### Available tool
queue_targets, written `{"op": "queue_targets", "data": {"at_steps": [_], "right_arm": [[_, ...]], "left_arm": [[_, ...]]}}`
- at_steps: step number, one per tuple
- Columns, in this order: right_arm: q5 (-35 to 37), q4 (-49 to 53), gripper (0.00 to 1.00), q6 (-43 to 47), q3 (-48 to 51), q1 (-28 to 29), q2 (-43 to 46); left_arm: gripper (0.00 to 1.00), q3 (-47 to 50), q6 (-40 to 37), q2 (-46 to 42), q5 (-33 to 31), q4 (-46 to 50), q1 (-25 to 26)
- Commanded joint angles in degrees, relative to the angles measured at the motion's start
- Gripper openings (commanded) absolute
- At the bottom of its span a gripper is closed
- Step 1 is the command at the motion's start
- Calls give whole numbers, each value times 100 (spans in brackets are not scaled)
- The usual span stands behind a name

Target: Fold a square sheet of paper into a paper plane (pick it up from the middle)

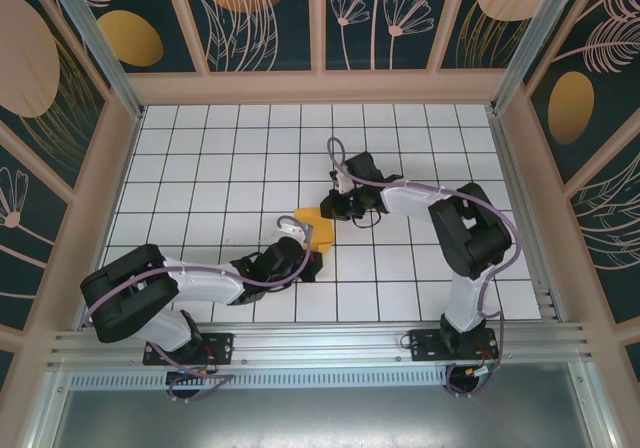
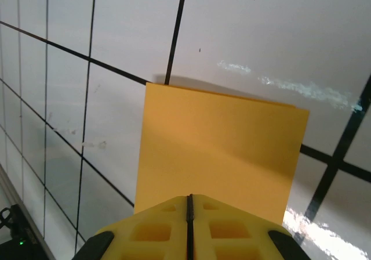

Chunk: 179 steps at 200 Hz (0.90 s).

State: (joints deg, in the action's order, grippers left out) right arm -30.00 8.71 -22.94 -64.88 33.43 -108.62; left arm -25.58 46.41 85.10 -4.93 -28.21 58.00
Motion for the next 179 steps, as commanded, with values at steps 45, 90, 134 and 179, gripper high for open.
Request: {"op": "queue_targets", "data": {"at_steps": [45,90,134,179], "right_arm": [[866,995,10,873,-725,203,-892],[920,1112,10,1090,-788,221,-1031],[971,1211,10,1160,-842,228,-1083],[974,1257,10,1109,-899,229,-1040]], "left_arm": [[0,141,89,-113,266,-291,-262],[0,105,-4,8,639,-282,-589],[0,124,-31,2,608,-238,-693],[0,190,-7,113,518,-253,-694]]}}
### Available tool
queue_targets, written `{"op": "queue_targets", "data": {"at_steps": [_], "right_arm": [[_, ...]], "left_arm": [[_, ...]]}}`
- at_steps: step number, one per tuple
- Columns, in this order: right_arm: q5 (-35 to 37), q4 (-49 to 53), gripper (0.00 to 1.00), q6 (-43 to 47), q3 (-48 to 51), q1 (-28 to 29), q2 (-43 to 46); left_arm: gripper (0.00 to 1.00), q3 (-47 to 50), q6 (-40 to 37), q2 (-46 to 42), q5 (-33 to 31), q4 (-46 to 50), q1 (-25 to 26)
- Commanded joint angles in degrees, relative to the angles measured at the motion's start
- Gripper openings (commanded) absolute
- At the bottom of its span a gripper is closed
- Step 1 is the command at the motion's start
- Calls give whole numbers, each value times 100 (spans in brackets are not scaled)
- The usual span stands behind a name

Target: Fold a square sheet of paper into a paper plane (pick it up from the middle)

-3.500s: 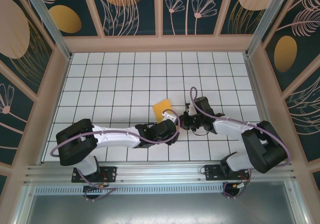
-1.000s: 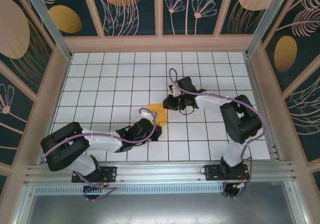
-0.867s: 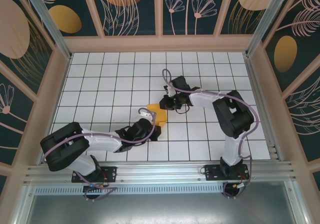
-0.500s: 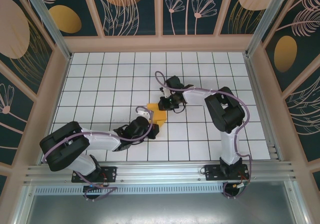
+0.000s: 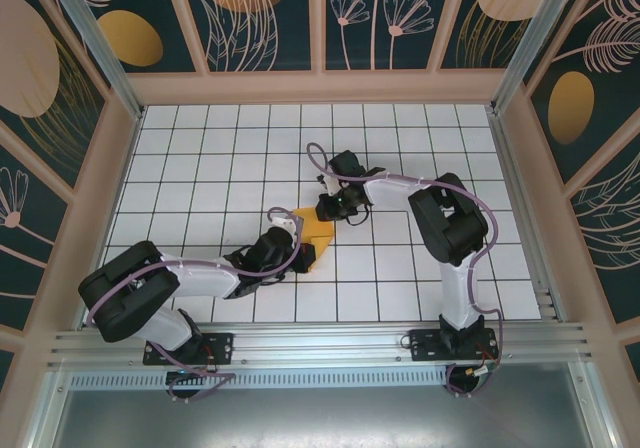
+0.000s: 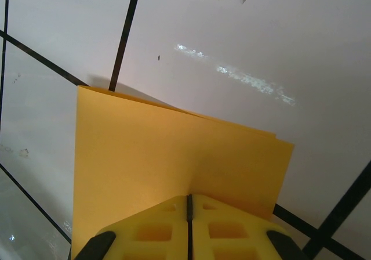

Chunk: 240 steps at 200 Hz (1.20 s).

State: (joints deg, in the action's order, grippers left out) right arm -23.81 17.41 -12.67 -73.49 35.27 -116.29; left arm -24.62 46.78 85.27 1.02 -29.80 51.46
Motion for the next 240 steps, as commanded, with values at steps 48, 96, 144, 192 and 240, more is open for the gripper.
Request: {"op": "queue_targets", "data": {"at_steps": [48,96,144,192,240], "right_arm": [[324,421,10,83,-70,68,-272],[376,447,10,147,-42,68,-315],[360,455,10,150,-46,74,-311],[333,465,10,133,-71,93,-299],[341,456,10,114,-58,100,-316]], "left_arm": [[0,107,-140,91,-227,70,-51],[0,168,-233,26,-55,59,-211],[0,26,-412,208,187,171,-304],[0,95,-332,356,201,3,-321],[0,-27,-472,332,158,179,-341]]}}
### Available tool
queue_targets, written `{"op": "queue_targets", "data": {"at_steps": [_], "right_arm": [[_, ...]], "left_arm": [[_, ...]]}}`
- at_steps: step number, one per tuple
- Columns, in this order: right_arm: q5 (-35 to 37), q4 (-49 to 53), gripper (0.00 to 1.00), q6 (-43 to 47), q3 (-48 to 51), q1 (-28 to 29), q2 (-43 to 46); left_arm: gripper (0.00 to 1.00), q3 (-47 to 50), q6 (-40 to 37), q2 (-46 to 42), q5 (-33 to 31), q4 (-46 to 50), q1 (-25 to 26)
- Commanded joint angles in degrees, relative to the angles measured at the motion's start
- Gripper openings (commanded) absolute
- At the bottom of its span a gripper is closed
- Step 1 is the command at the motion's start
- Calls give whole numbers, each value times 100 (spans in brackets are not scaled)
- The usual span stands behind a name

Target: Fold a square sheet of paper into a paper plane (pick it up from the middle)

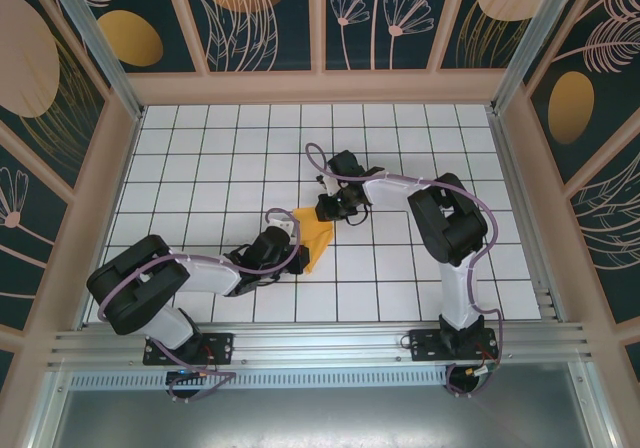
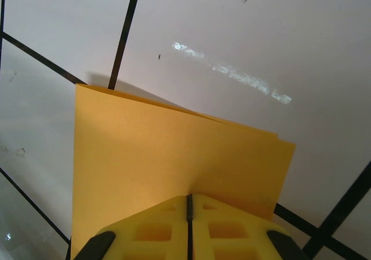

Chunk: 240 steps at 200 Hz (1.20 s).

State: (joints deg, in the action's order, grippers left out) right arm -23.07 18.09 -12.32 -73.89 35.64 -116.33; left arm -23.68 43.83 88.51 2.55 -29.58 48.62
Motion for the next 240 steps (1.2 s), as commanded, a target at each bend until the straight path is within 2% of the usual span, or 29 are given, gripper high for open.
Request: {"op": "queue_targets", "data": {"at_steps": [1,74,143,240], "right_arm": [[267,388,10,80,-19,64,-312],[259,371,10,72,17,61,-320],[228,362,10,45,7,64,-304],[242,389,10,36,-8,64,-305]], "left_arm": [[0,-120,-180,4,2,160,-60],[0,-167,-352,-132,107,241,-207],[1,-373,-515,174,235,322,-236],[1,-131,-175,74,82,46,-238]]}}
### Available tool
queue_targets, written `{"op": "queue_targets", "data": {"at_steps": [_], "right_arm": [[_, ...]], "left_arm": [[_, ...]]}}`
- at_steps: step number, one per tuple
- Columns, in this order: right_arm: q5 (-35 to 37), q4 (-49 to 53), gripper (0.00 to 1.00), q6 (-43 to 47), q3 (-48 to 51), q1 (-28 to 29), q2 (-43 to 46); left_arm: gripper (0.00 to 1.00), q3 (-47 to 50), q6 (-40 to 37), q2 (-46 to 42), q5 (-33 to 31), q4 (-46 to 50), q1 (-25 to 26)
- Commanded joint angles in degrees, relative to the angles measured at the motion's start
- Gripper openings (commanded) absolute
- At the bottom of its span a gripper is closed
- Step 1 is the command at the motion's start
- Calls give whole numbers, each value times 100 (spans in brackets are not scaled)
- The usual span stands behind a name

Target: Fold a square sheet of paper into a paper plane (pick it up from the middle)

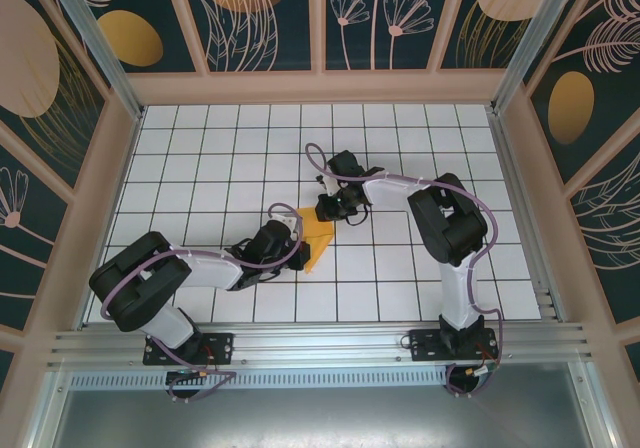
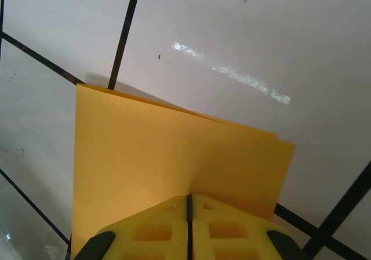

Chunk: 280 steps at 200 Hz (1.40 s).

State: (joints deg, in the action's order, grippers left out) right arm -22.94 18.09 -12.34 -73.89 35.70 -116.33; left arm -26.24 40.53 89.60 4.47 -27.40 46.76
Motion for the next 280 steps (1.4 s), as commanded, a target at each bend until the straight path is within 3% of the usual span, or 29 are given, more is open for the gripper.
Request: {"op": "queue_targets", "data": {"at_steps": [1,63,209,280], "right_arm": [[228,389,10,43,-5,58,-308],[189,389,10,28,-32,59,-304],[167,381,11,-13,-63,58,-316],[73,380,14,-84,-198,42,-231]], "left_arm": [[1,135,160,-42,-107,-189,-48],[3,260,385,5,-12,-537,-47],[2,200,364,131,-261,-363,-47],[2,234,436,374,-52,-488,-45]]}}
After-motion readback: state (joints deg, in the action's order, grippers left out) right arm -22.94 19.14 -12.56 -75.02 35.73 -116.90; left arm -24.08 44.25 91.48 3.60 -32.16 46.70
